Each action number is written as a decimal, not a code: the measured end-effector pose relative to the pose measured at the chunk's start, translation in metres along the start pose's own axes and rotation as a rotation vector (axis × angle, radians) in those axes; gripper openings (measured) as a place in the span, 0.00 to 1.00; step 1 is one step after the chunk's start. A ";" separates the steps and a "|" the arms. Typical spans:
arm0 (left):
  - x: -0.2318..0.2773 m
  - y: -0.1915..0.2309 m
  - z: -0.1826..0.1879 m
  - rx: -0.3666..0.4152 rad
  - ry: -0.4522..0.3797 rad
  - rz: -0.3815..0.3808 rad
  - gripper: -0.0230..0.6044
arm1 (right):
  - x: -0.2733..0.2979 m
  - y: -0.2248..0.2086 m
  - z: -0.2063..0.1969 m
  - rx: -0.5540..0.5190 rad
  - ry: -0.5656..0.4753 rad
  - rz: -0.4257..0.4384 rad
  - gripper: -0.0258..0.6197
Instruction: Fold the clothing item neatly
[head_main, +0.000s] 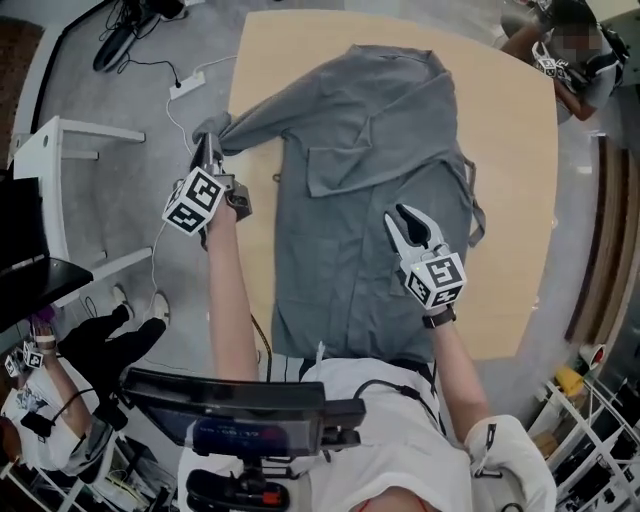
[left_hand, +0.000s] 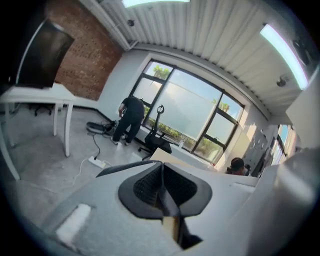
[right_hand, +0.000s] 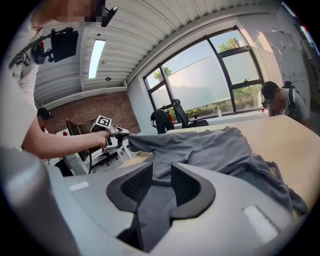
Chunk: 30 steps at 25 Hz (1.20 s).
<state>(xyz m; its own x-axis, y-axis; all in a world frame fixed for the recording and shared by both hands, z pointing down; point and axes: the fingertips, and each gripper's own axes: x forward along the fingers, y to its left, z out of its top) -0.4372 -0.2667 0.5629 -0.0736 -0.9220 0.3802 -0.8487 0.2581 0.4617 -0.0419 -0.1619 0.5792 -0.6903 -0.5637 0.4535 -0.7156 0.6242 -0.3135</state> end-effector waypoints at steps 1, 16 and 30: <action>-0.009 -0.011 -0.002 0.079 -0.015 0.004 0.06 | -0.002 0.003 0.000 -0.002 0.000 0.004 0.21; -0.075 -0.261 -0.331 0.778 0.499 -0.441 0.17 | -0.059 -0.044 -0.019 0.131 0.007 -0.249 0.16; -0.101 -0.162 -0.261 0.613 0.442 -0.242 0.21 | 0.081 -0.002 0.005 -0.099 0.156 0.038 0.36</action>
<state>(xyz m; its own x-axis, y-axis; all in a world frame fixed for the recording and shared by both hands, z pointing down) -0.1551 -0.1404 0.6592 0.2552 -0.6991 0.6680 -0.9613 -0.2579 0.0974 -0.0966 -0.2114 0.6125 -0.6860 -0.4527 0.5696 -0.6703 0.6976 -0.2529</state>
